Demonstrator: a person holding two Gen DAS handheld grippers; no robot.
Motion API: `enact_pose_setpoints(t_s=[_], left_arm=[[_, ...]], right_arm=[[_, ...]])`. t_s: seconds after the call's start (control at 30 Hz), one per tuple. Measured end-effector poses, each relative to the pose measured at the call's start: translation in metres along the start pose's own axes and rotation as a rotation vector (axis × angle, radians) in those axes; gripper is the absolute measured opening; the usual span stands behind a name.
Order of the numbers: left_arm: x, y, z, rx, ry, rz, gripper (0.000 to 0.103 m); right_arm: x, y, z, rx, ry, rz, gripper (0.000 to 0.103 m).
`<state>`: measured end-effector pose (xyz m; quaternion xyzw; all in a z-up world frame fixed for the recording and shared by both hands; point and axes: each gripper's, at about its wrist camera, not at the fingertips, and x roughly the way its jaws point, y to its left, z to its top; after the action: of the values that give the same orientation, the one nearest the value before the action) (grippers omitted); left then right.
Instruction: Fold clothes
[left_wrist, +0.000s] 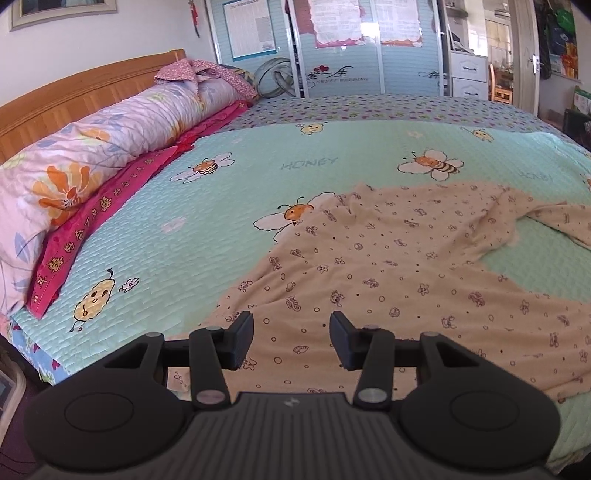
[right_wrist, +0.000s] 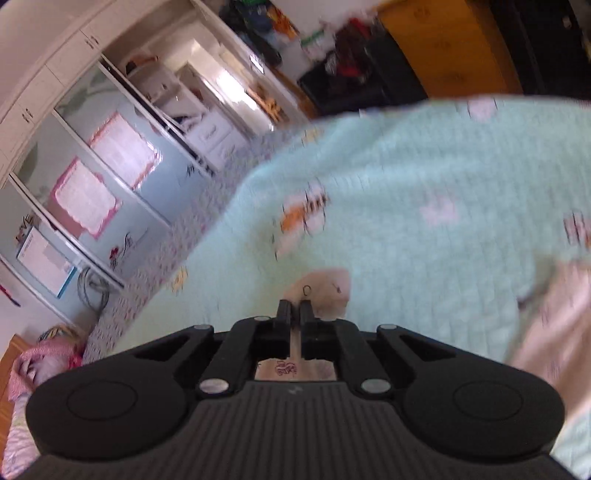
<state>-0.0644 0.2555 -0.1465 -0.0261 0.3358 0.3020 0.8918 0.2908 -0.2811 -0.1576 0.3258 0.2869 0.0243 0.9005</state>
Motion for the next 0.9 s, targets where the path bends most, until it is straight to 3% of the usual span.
enact_pose_setpoints(t_s=[0.1, 0.3, 0.43, 0.73, 0.9], left_arm=[[0.004, 0.001, -0.001, -0.014, 0.009, 0.001, 0.049], [0.009, 0.000, -0.002, 0.009, 0.019, -0.006, 0.049], [0.009, 0.004, -0.001, -0.005, 0.017, 0.001, 0.049], [0.016, 0.004, -0.002, 0.001, 0.036, 0.014, 0.049], [0.025, 0.004, 0.000, 0.008, 0.045, 0.022, 0.049]], right_arm=[[0.005, 0.003, -0.005, -0.033, 0.035, -0.049, 0.030], [-0.001, -0.014, -0.076, -0.064, 0.116, -0.048, 0.033], [0.008, -0.017, -0.102, -0.041, 0.188, -0.050, 0.033], [0.025, -0.006, -0.081, 0.002, 0.174, -0.021, 0.033], [0.048, 0.015, -0.073, 0.071, 0.252, 0.077, 0.035]])
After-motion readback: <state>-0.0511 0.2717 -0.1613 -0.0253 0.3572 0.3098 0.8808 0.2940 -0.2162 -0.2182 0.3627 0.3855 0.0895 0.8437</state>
